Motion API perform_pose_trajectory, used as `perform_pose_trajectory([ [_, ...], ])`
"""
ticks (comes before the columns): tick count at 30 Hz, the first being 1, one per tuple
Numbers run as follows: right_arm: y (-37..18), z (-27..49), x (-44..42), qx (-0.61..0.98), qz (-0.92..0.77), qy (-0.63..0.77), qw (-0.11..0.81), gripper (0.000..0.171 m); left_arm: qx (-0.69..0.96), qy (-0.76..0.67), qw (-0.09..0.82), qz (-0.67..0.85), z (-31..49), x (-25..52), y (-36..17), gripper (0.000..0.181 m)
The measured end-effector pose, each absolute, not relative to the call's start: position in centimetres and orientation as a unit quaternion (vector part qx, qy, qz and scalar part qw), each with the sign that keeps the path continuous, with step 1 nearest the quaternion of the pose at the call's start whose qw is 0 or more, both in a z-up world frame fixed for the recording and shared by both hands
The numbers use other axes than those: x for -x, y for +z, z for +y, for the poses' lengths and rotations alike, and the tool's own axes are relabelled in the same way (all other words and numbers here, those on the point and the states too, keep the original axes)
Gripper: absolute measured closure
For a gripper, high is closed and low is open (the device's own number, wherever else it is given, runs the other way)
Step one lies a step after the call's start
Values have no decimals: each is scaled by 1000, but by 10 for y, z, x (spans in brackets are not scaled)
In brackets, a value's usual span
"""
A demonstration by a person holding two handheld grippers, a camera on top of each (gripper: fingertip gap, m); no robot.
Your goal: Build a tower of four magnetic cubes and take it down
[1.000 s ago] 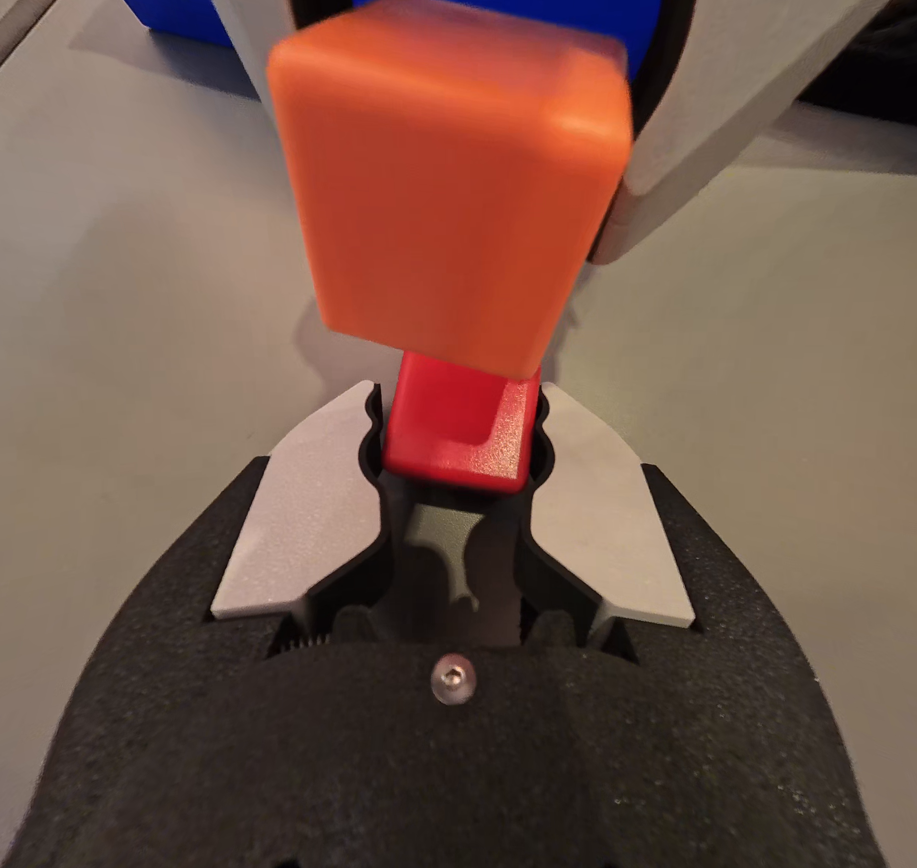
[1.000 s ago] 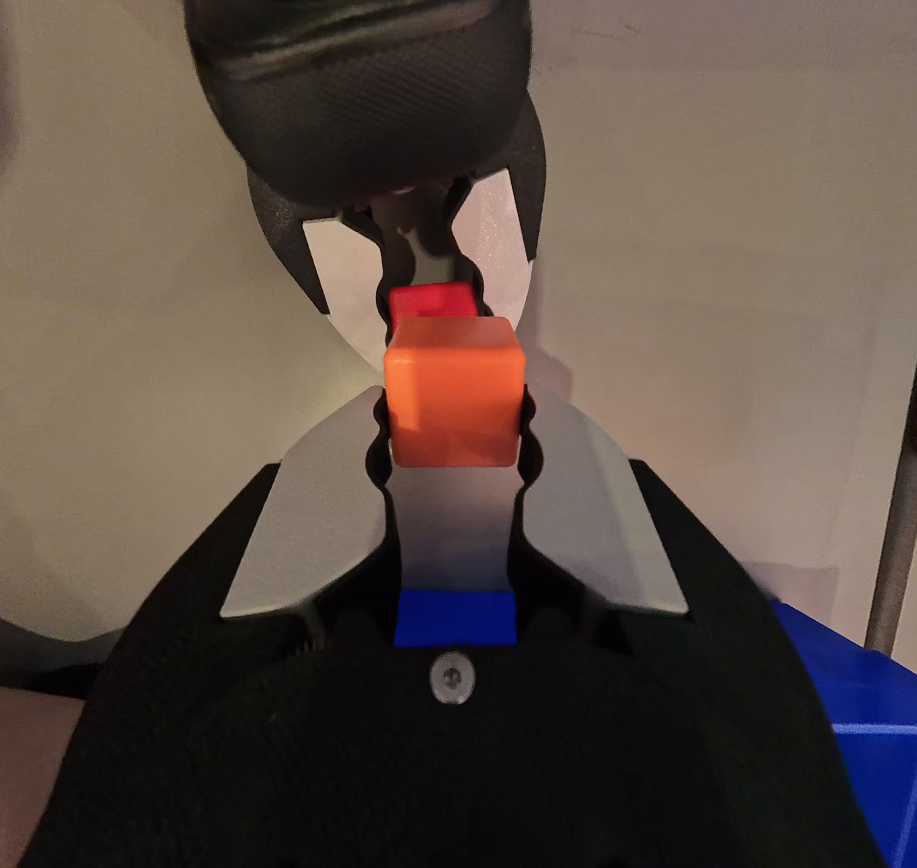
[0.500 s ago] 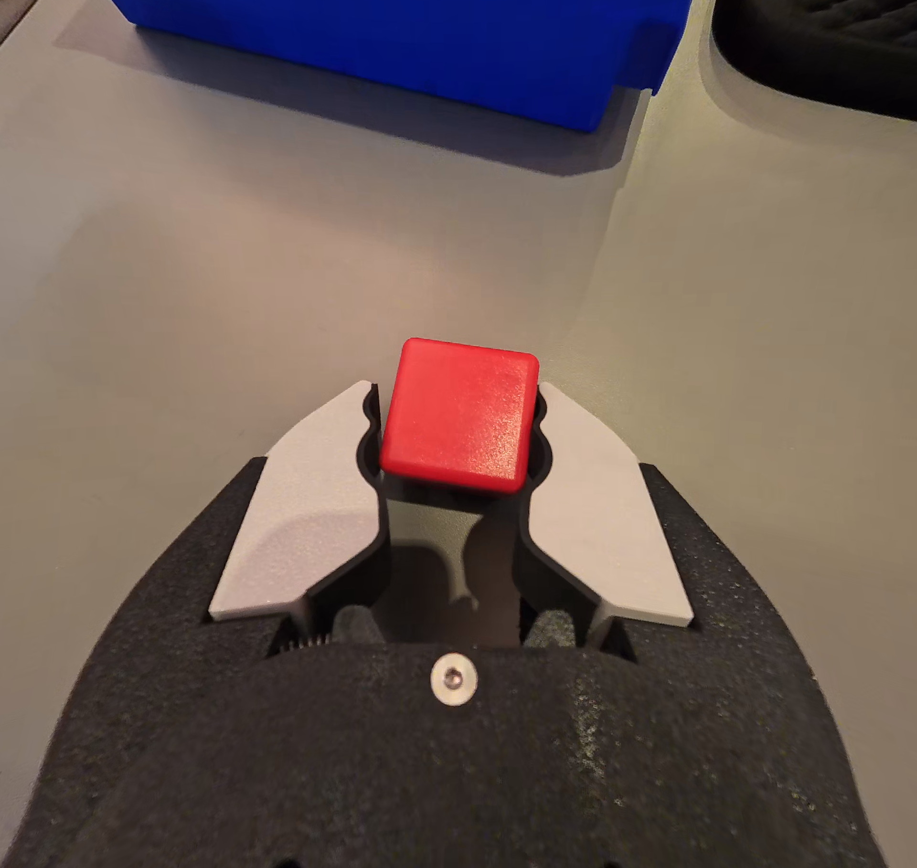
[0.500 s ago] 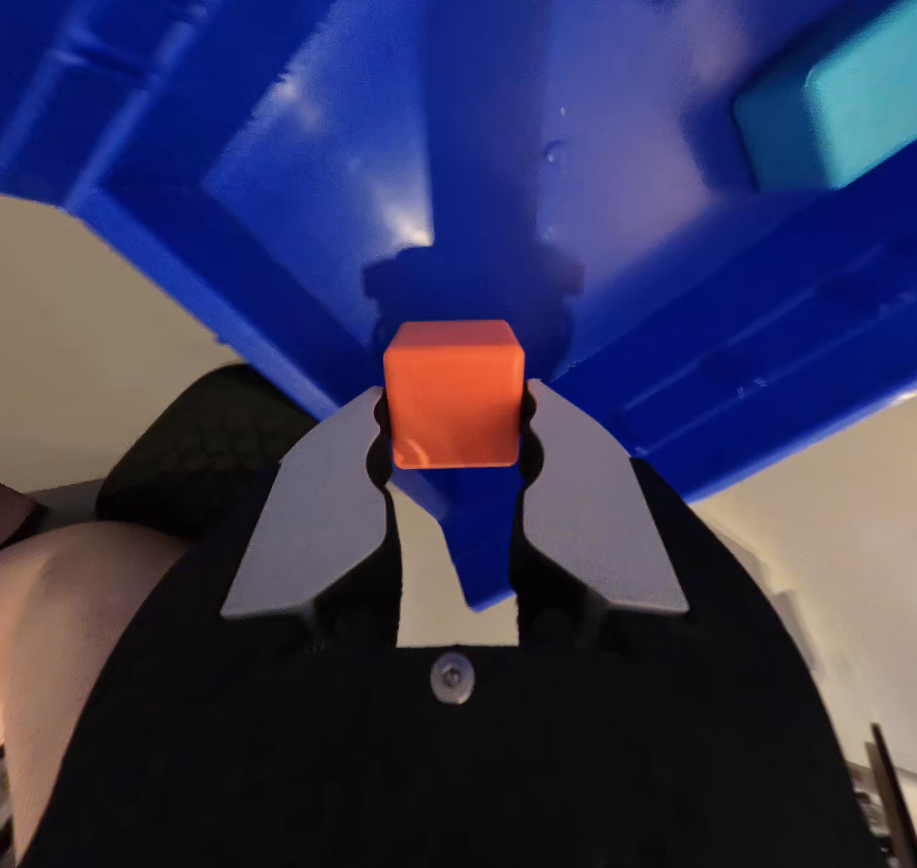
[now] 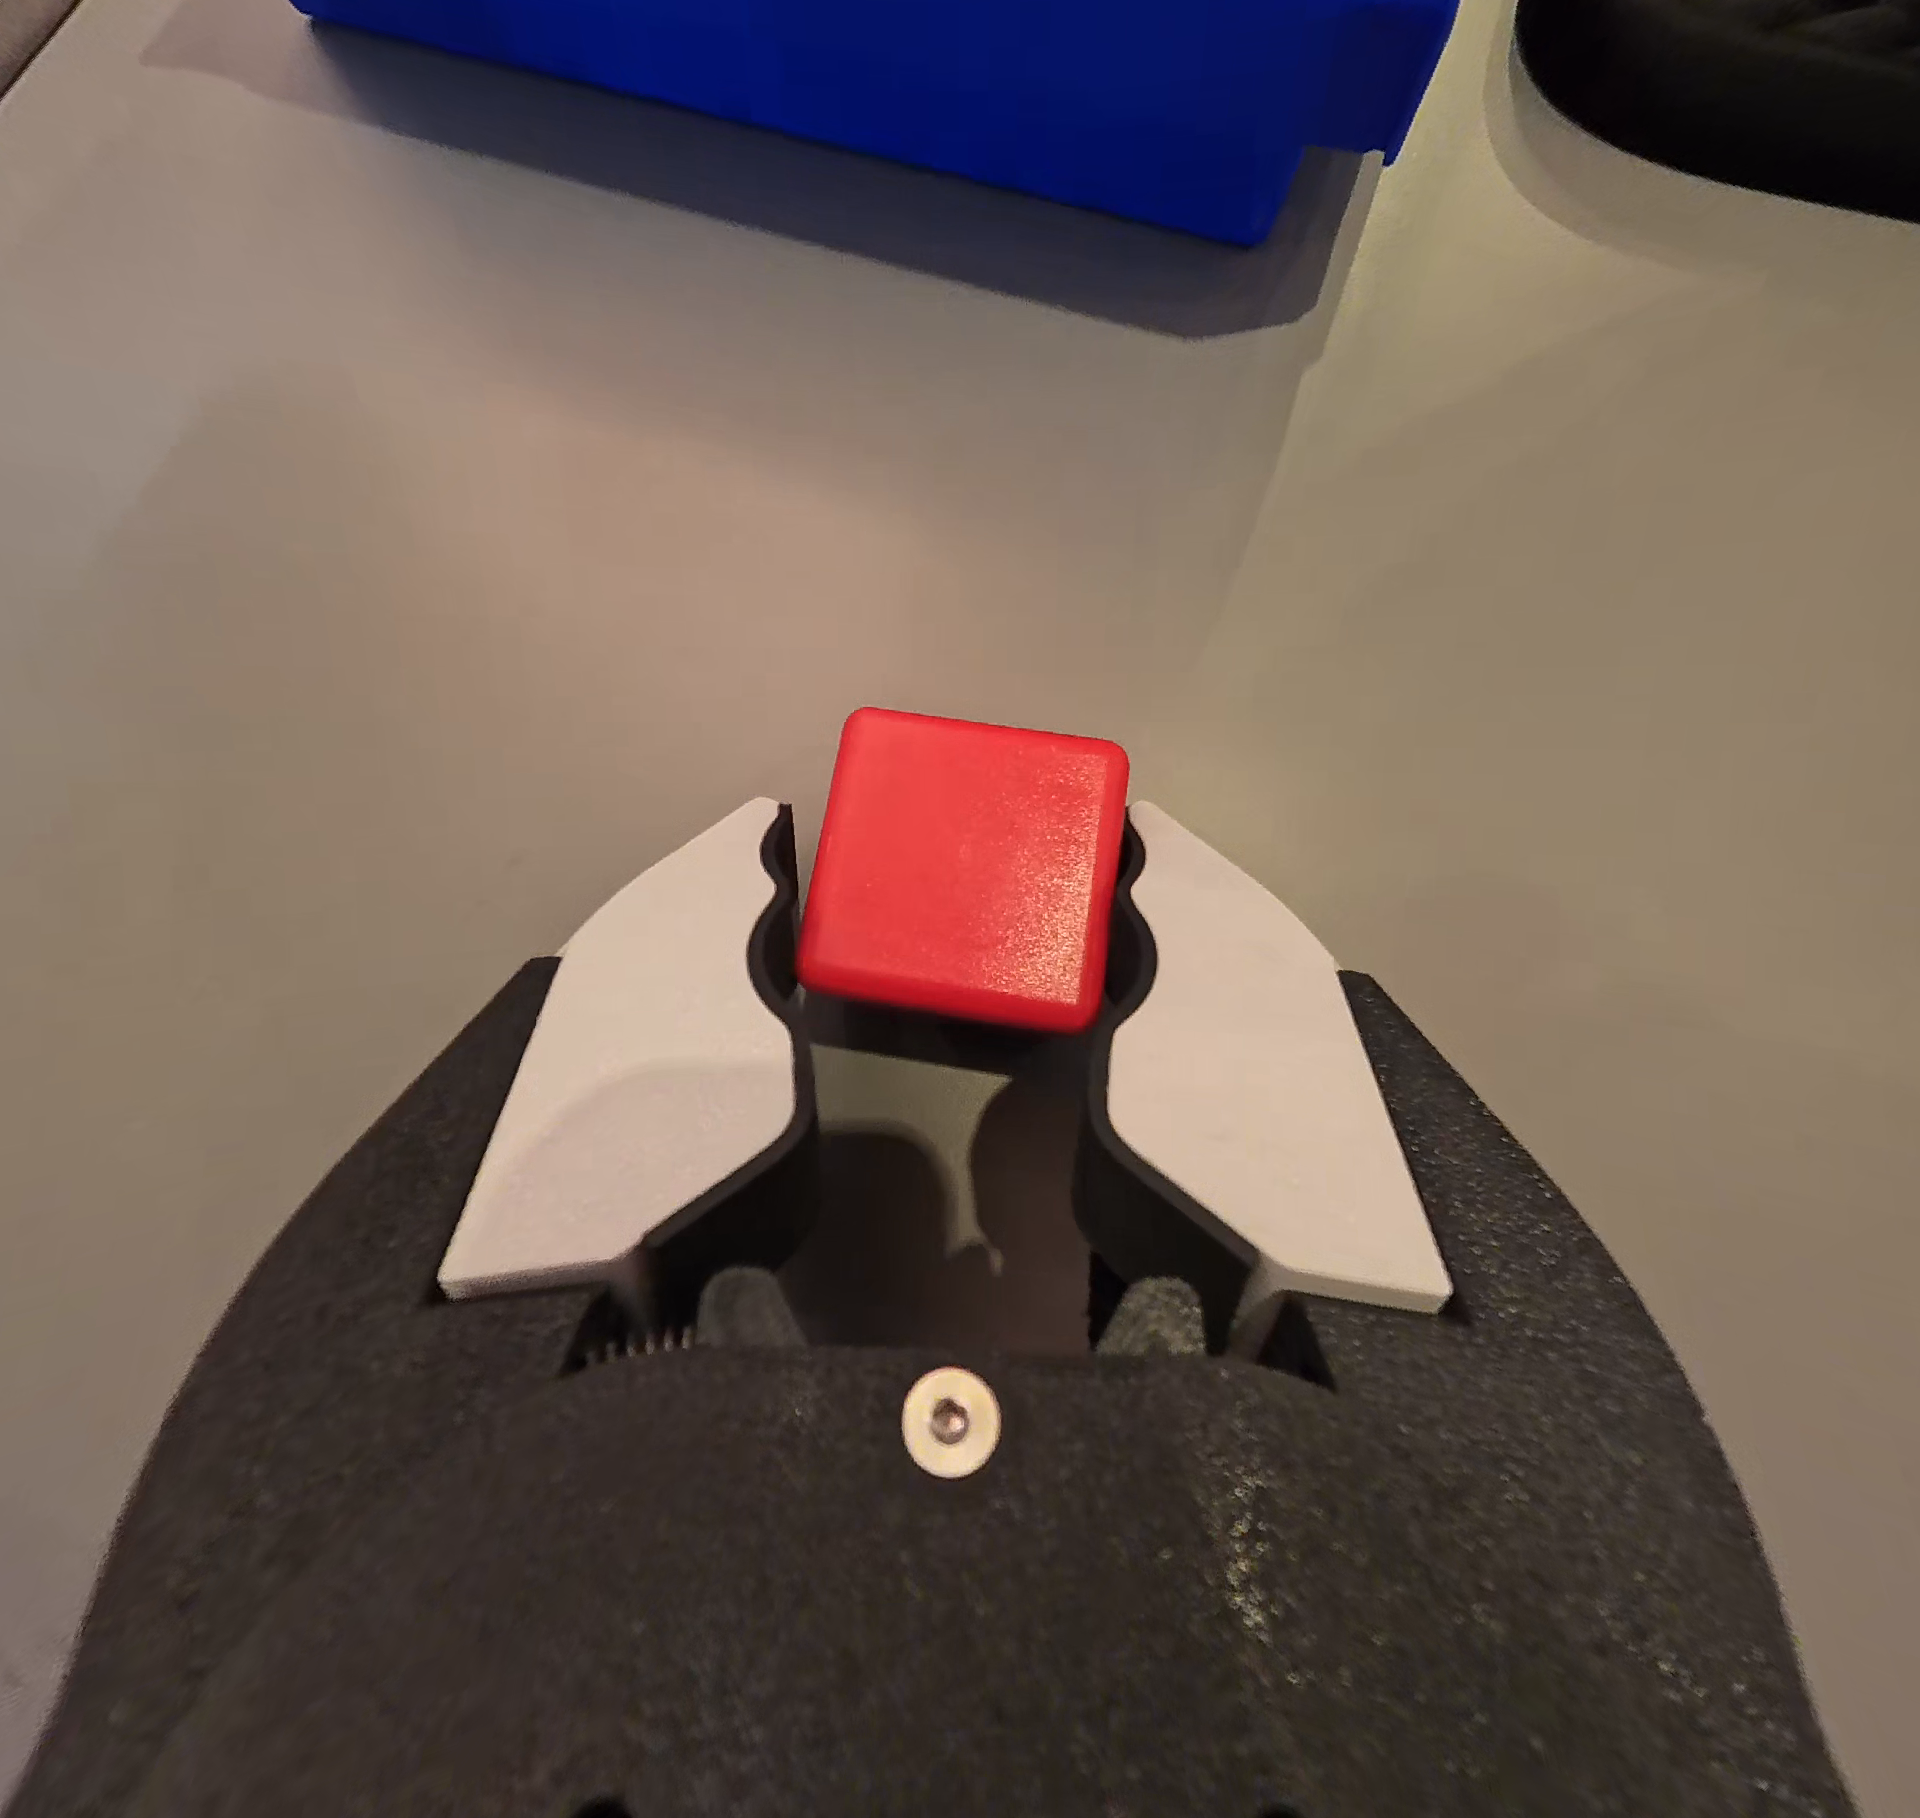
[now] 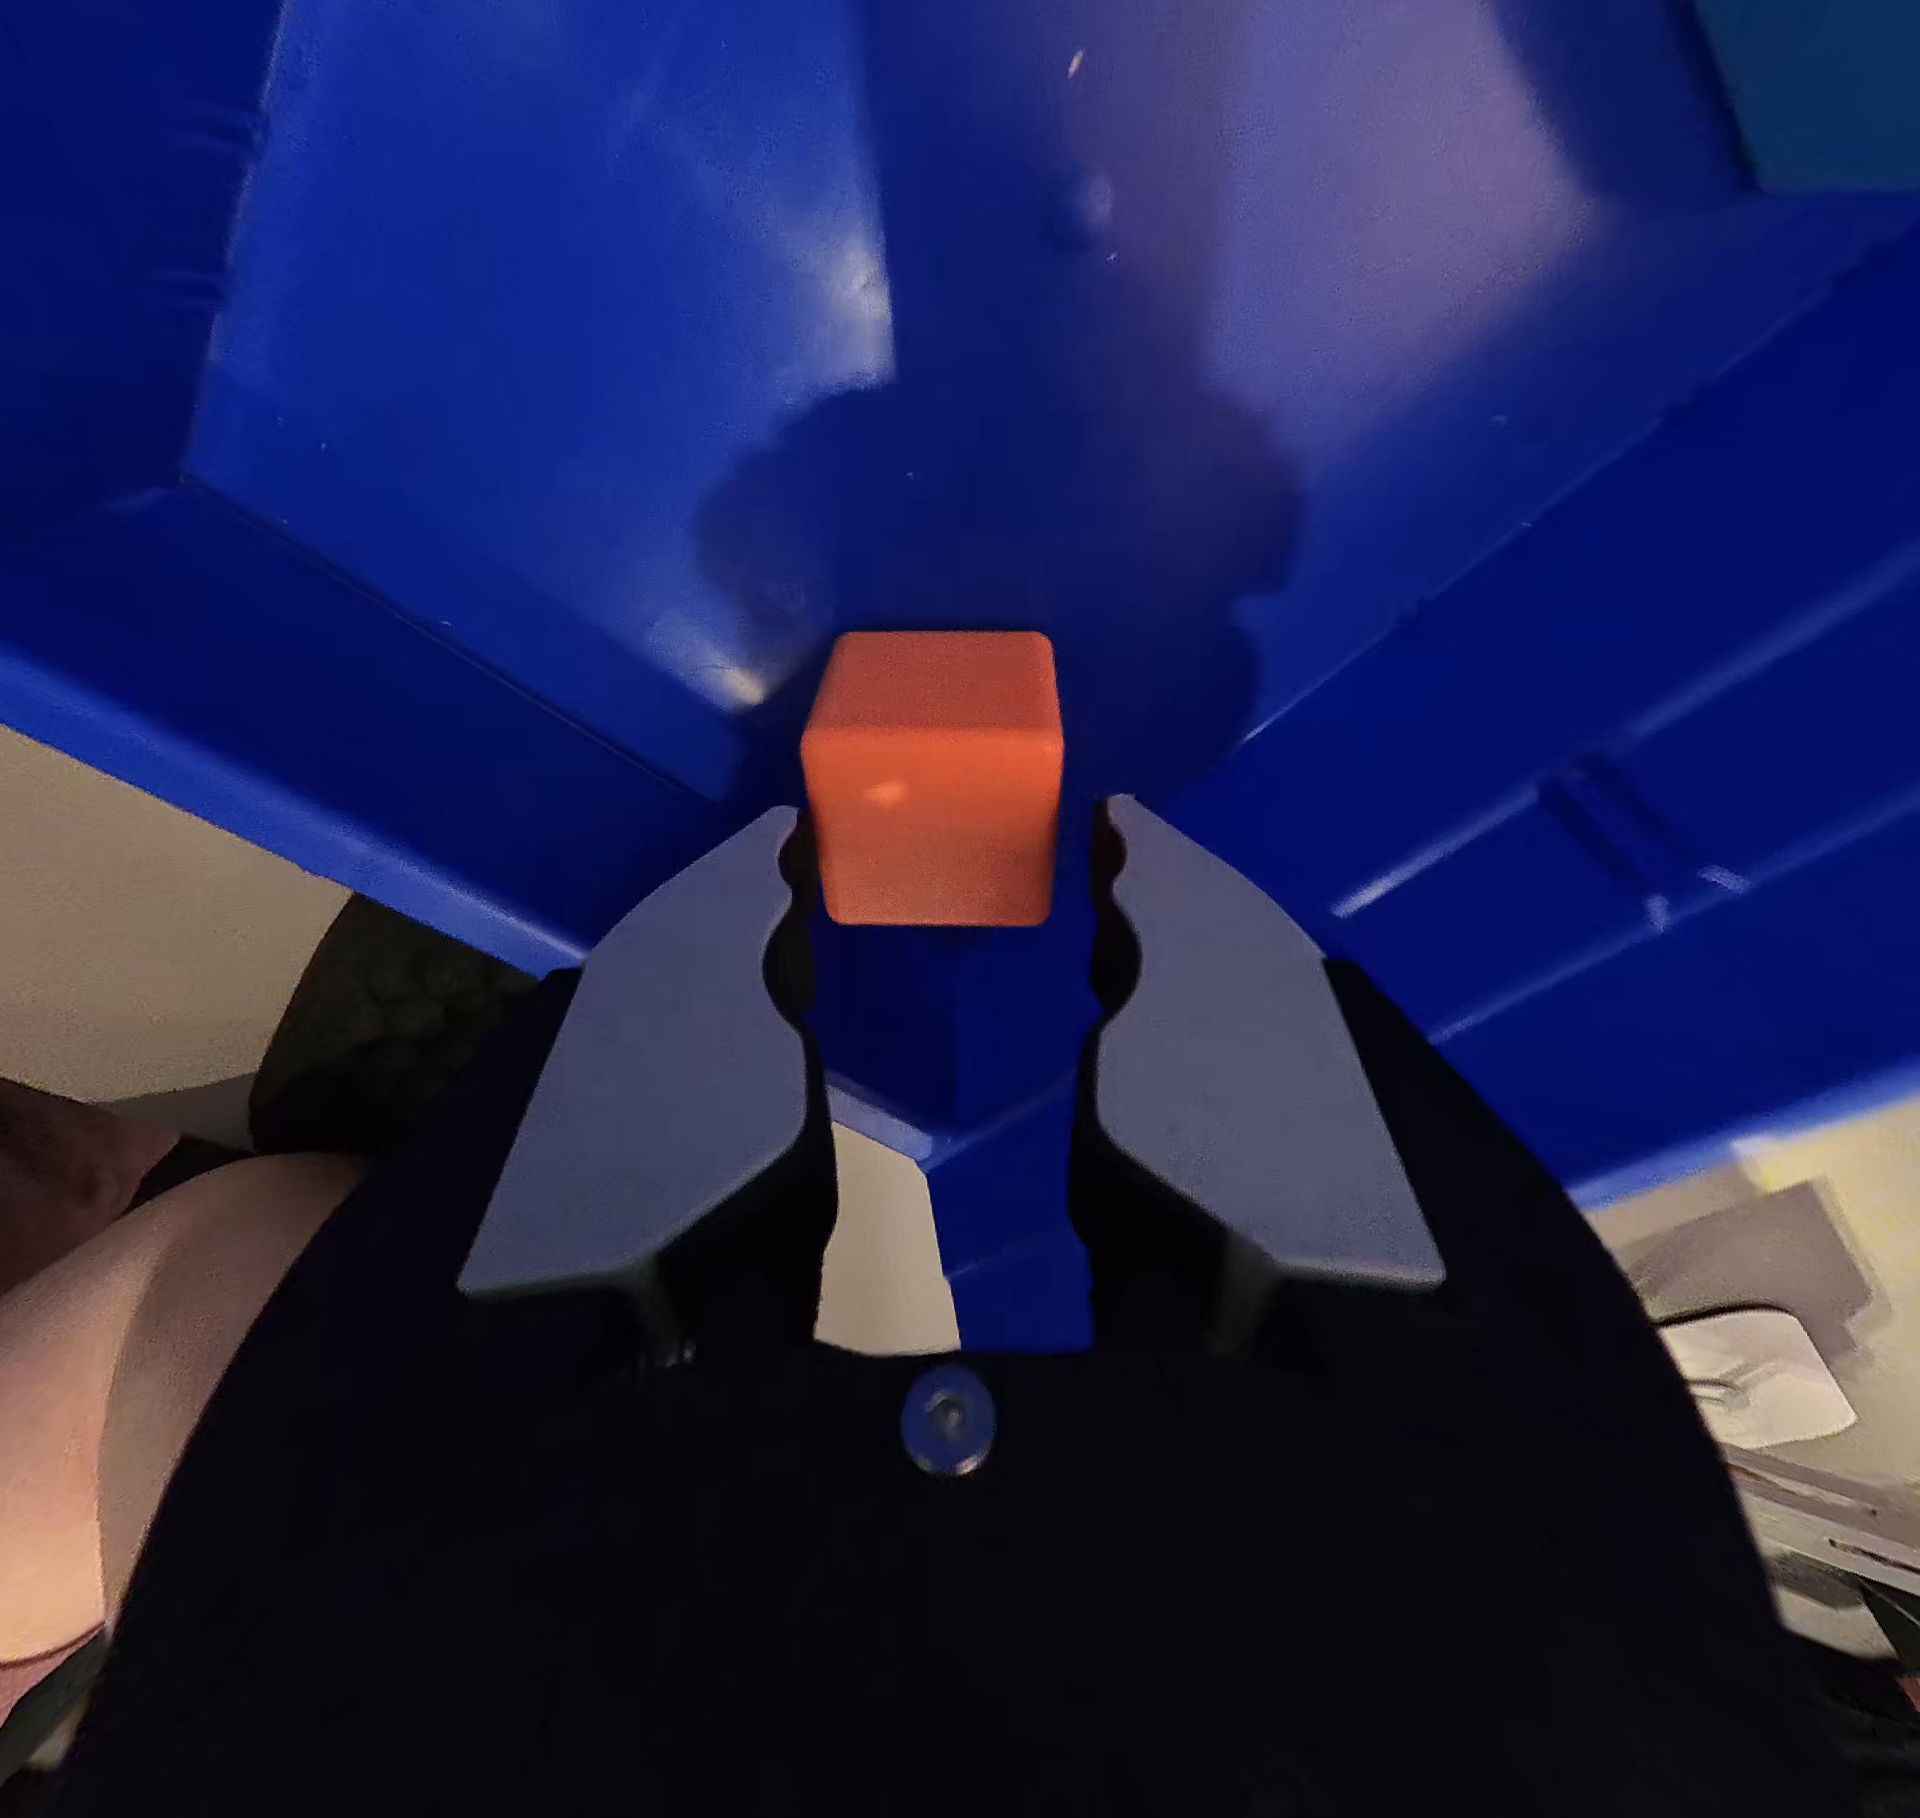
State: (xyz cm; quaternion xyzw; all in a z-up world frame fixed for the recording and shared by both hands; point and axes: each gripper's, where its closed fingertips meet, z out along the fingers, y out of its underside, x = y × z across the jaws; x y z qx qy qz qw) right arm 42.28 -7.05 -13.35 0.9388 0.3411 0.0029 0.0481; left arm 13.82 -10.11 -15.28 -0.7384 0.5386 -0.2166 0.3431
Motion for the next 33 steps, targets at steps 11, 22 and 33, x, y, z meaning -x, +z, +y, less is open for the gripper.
perform_pose_trajectory([
  [11,48,-36,-328,-853,323,-117,-393,123,676,-237,508,479,-84,-132,-60,124],
  [22,38,-64,-143,-789,330,-409,-318,94,622,-137,618,460,-81,-118,-20,124],
  [33,-18,-91,-95,-792,369,-456,-169,111,596,-109,649,460,-85,-114,-9,124],
])
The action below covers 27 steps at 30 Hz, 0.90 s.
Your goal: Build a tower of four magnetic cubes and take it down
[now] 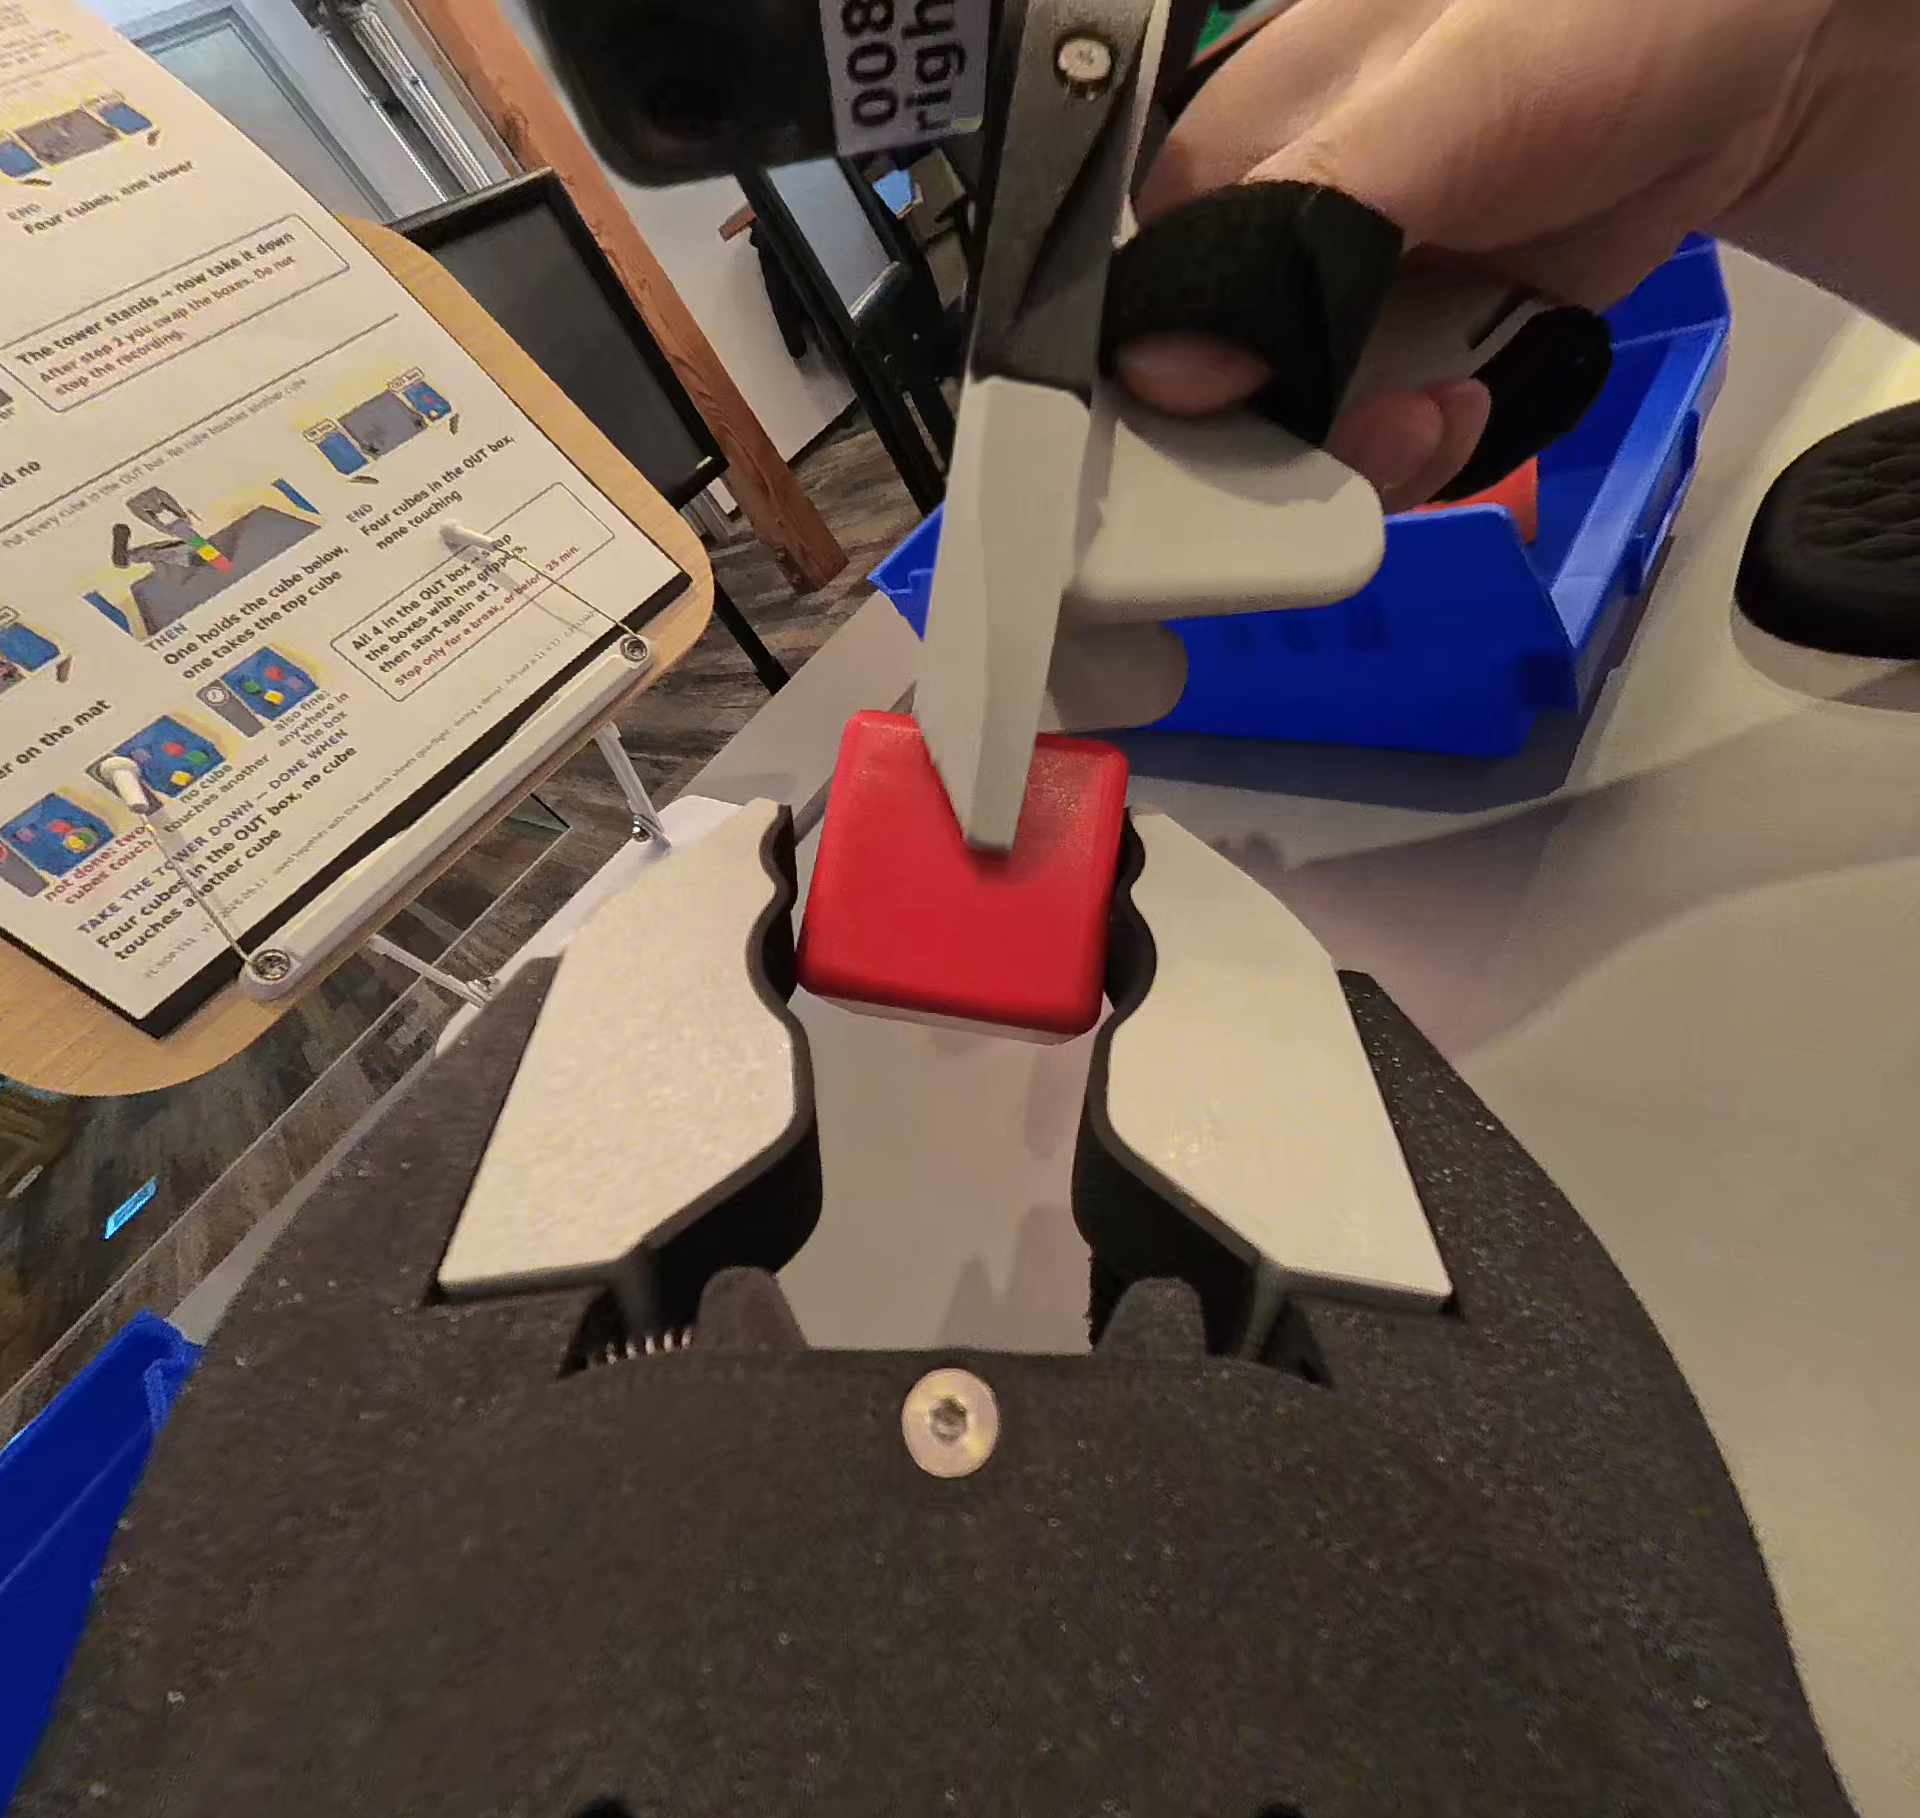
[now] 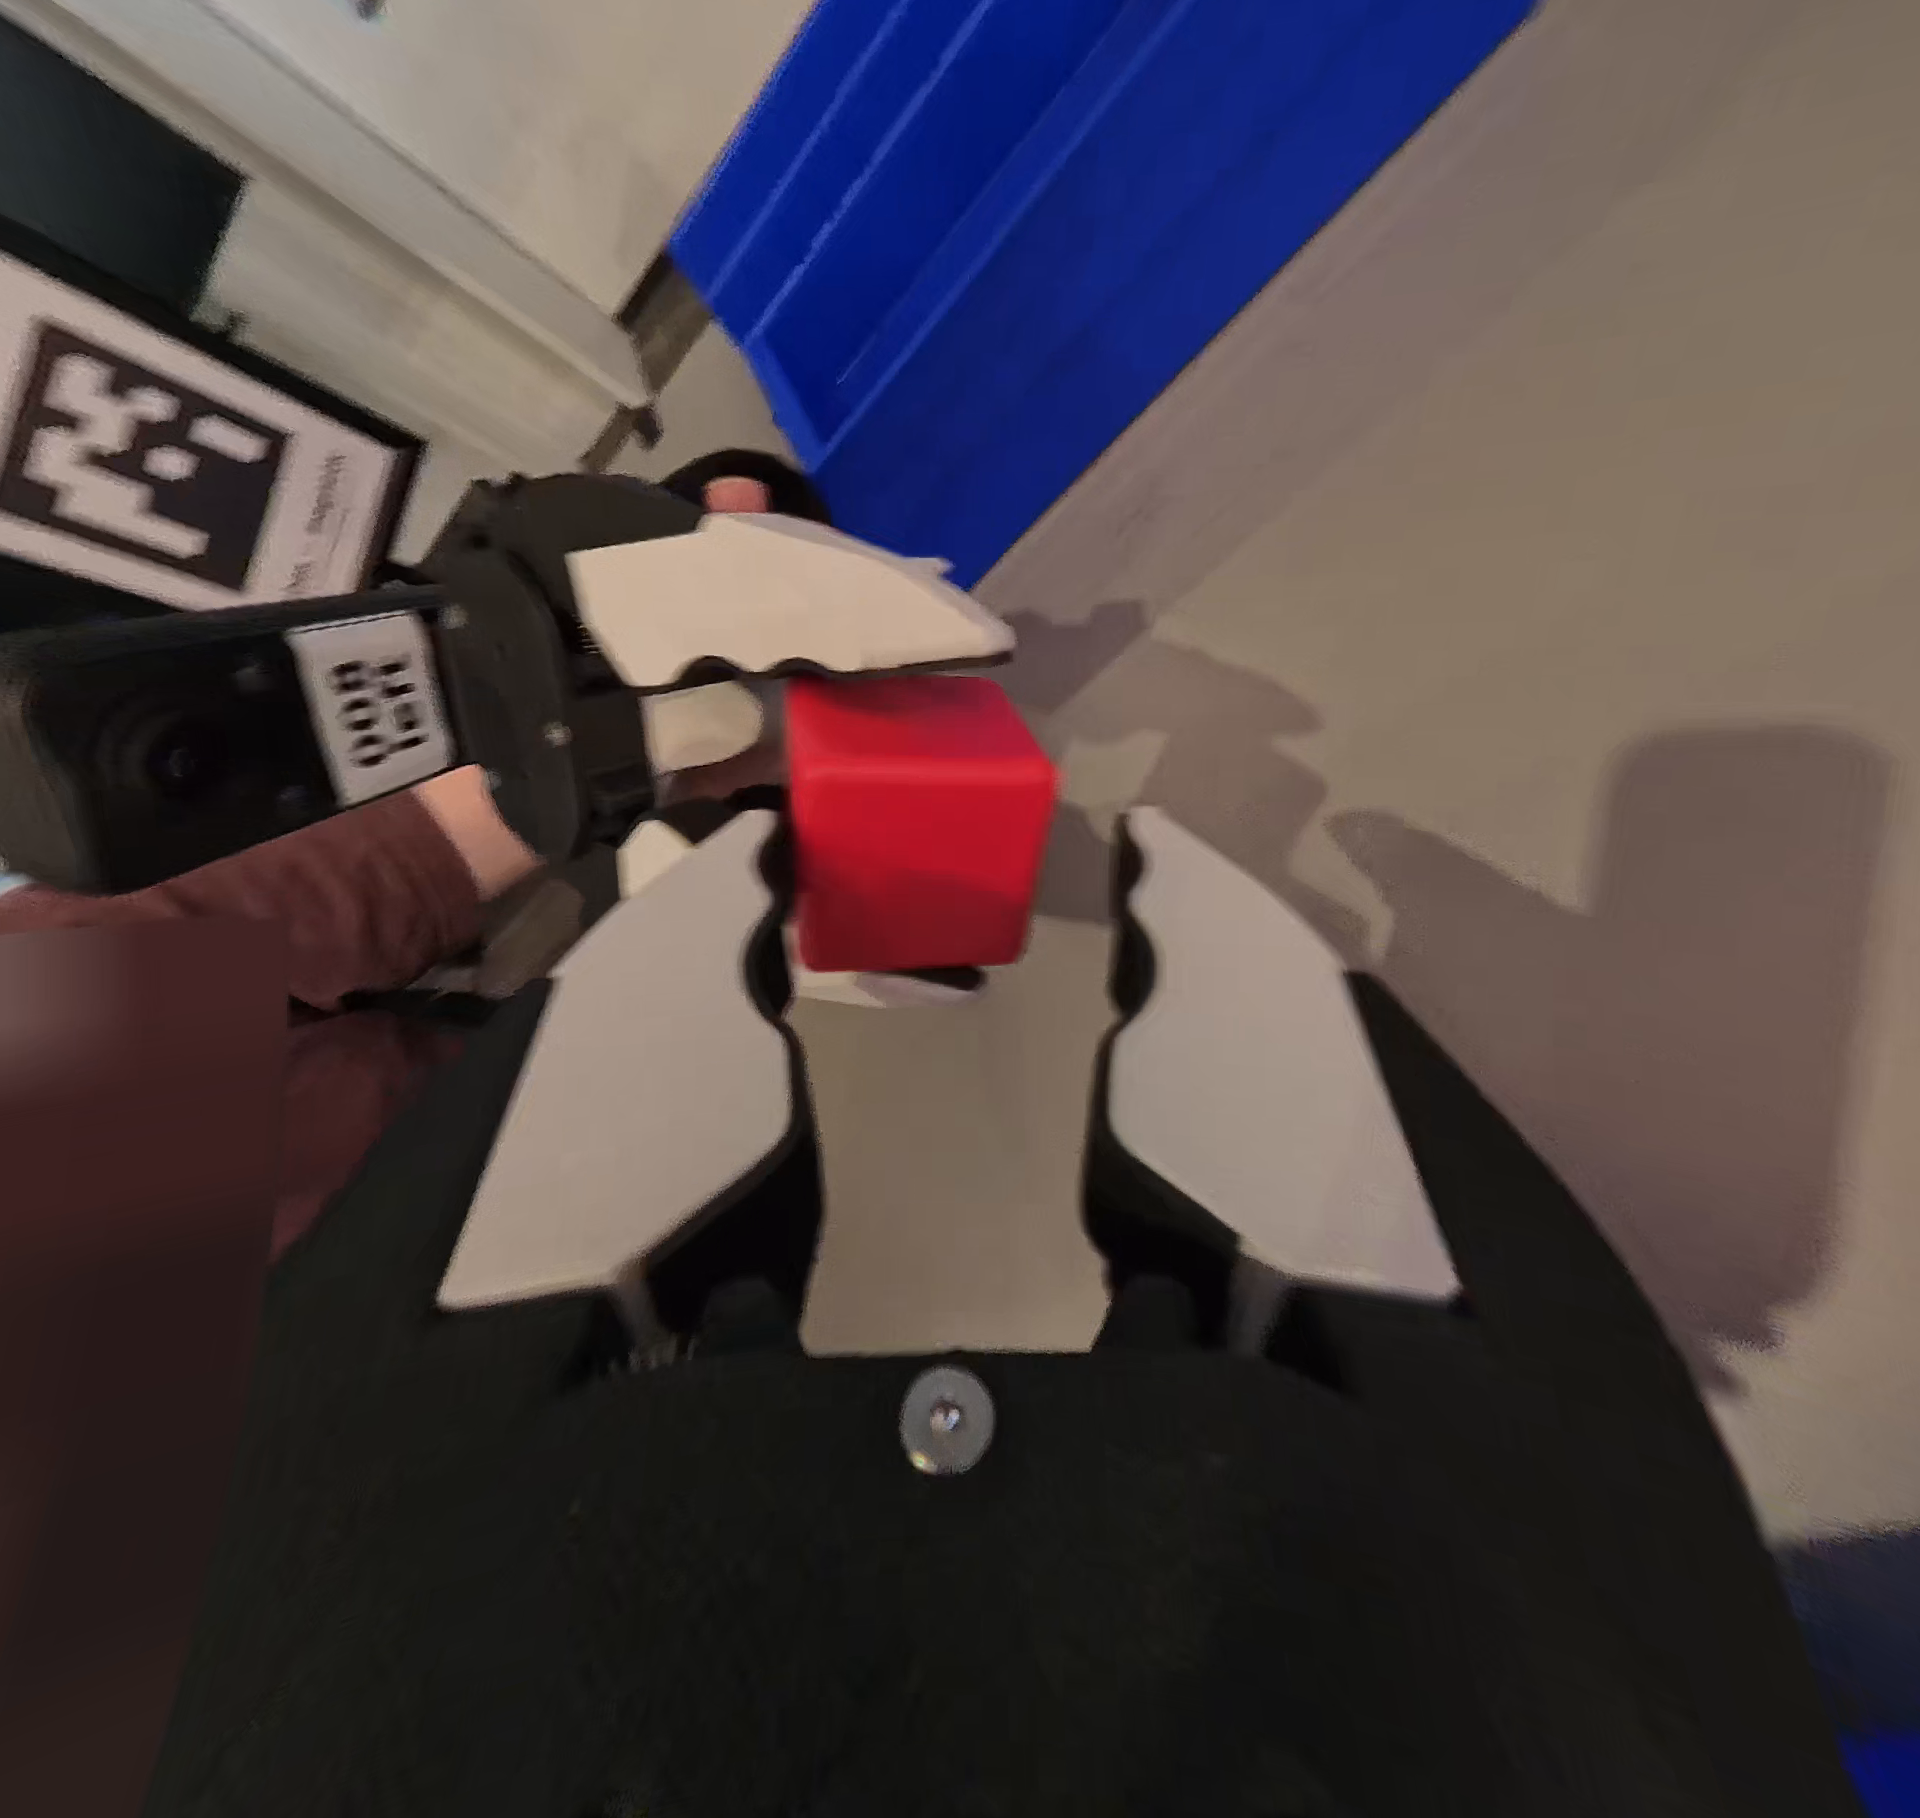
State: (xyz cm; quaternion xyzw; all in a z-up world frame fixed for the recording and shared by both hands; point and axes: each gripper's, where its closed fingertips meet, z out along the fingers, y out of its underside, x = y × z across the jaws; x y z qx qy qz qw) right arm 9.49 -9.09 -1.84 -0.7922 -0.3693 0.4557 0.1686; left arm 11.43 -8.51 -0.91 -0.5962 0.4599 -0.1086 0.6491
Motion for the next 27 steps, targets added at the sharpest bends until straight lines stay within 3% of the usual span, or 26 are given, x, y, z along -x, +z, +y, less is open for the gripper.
perform_pose_trajectory([
  [1,-17,-95,-92,785,-373,469,158,122,599,-105,645,463,-85,-114,-11,124],
  [6,-17,-94,-95,780,-385,468,154,124,597,-100,646,465,-85,-116,-17,124],
  [11,24,-82,-141,773,-391,447,223,124,610,-134,636,452,-89,-115,-16,113],
  [16,42,-41,-278,830,-366,224,357,124,653,-187,591,435,-83,-109,-31,118],
  [19,-11,-42,-340,867,-398,137,268,124,667,-202,574,431,-78,-108,-40,122],
  [22,-69,-58,-337,825,-514,159,172,124,675,-203,561,434,-76,-110,-46,121],
  [27,-118,-66,-317,784,-599,136,87,124,673,-194,554,450,-80,-111,-52,126],
])
